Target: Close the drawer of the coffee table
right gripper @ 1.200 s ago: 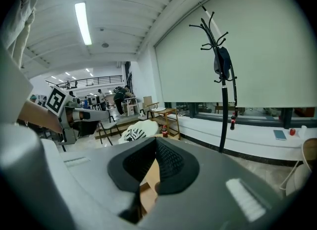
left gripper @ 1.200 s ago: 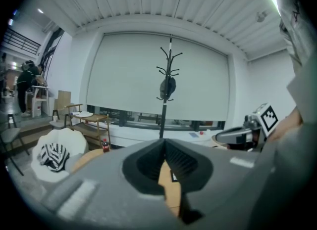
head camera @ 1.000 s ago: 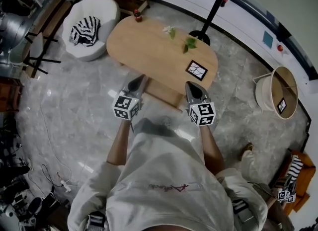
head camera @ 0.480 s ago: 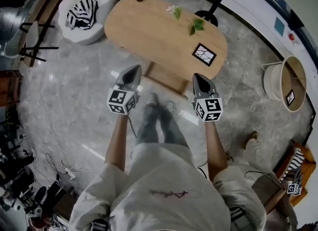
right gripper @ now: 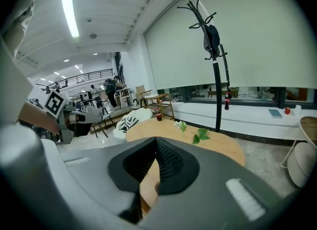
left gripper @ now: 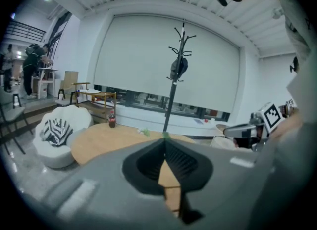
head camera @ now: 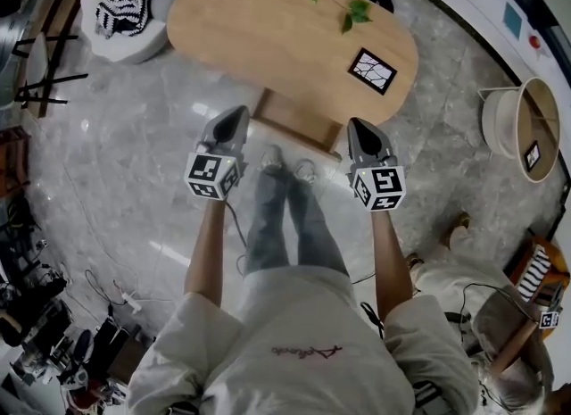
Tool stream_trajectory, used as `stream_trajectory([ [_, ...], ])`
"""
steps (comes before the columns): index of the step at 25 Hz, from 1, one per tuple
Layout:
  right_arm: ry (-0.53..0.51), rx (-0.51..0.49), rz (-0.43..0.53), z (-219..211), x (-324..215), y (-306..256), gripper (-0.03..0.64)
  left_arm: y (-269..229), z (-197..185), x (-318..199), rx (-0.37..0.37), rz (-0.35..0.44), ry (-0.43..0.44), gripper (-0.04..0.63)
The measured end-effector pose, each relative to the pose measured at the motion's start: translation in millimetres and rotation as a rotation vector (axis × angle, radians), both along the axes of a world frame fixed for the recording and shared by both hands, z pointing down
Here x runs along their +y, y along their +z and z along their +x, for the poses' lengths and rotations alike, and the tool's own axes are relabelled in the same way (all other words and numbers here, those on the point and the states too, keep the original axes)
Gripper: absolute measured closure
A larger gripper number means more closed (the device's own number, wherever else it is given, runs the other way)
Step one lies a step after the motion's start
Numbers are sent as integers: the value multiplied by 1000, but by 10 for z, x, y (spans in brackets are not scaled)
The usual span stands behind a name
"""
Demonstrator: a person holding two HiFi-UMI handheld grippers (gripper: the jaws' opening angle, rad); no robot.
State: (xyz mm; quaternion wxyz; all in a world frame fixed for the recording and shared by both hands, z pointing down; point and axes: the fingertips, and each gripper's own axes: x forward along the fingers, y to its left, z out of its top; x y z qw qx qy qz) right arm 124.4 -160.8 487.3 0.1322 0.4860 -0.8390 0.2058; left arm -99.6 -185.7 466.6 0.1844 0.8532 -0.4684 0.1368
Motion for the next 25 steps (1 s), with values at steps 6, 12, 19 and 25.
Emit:
stream_trajectory([
  [6, 10, 12, -30, -75, -63, 467, 612, 469, -97, -109, 2, -21, 18, 595],
  [12, 10, 17, -68, -177, -37, 919, 612, 944, -247, -157, 1, -51, 26, 595],
  [19, -1, 36, -130, -243, 105, 1607, 612, 1739, -404, -56, -32, -115, 37, 595],
  [25, 27, 52, -209, -222, 350, 2195, 612, 2394, -469, 96, -47, -179, 50, 595],
])
